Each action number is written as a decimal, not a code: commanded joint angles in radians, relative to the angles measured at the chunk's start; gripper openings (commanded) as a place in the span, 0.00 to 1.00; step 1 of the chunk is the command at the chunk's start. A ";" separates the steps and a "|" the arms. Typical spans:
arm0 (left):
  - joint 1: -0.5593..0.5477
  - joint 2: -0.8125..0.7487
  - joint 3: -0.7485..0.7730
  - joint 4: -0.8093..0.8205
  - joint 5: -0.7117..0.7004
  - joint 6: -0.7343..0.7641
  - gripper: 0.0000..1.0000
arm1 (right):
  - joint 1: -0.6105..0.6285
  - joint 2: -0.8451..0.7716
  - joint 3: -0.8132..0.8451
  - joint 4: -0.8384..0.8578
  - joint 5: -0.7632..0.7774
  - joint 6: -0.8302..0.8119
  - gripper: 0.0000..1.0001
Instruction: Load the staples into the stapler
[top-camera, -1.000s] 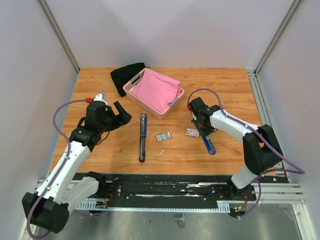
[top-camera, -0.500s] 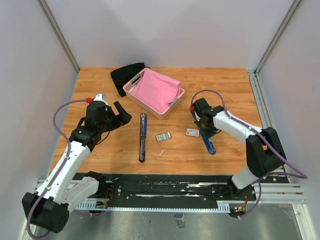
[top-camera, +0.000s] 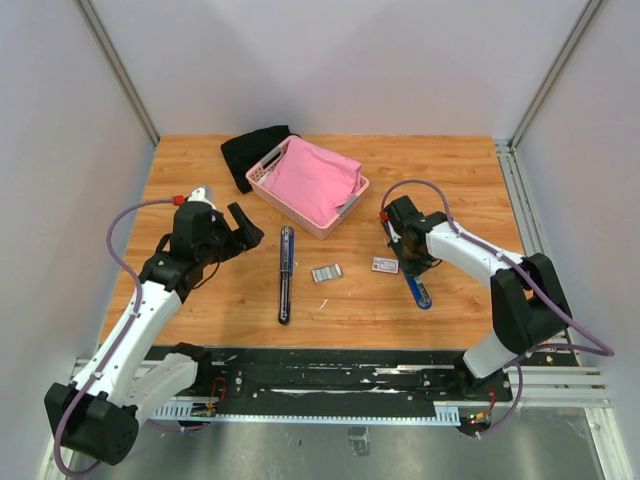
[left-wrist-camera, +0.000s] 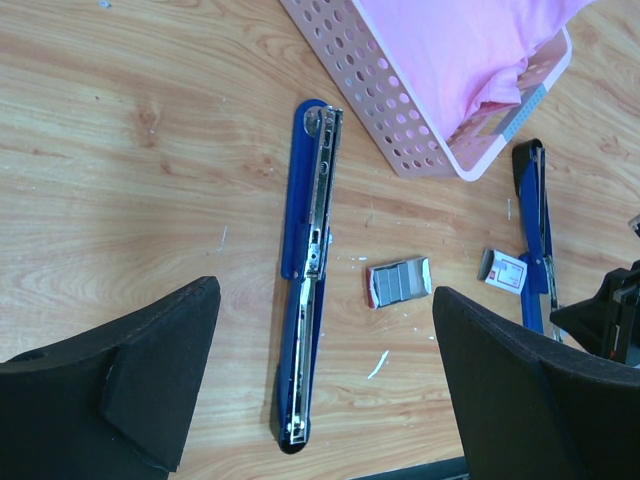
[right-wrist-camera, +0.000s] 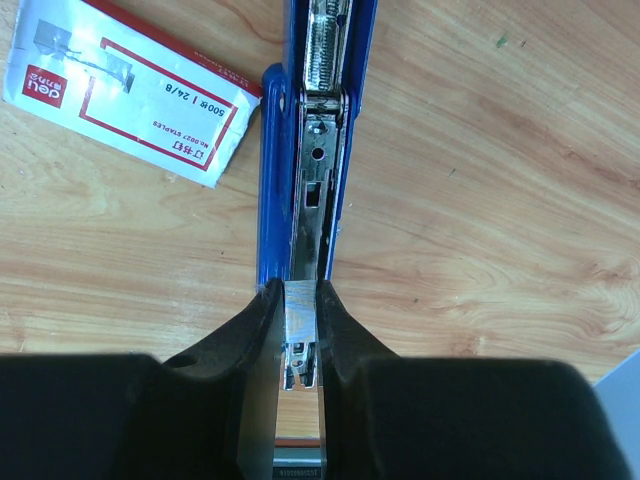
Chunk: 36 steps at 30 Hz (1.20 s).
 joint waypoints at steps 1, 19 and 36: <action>-0.005 0.000 0.005 0.012 0.005 0.013 0.92 | -0.012 0.014 -0.016 -0.003 -0.007 -0.007 0.14; -0.004 -0.008 -0.001 0.008 0.002 0.010 0.92 | -0.018 -0.002 -0.005 -0.019 -0.013 -0.008 0.13; -0.005 -0.007 -0.001 0.009 0.002 0.012 0.92 | -0.037 -0.024 0.003 -0.033 -0.019 -0.010 0.14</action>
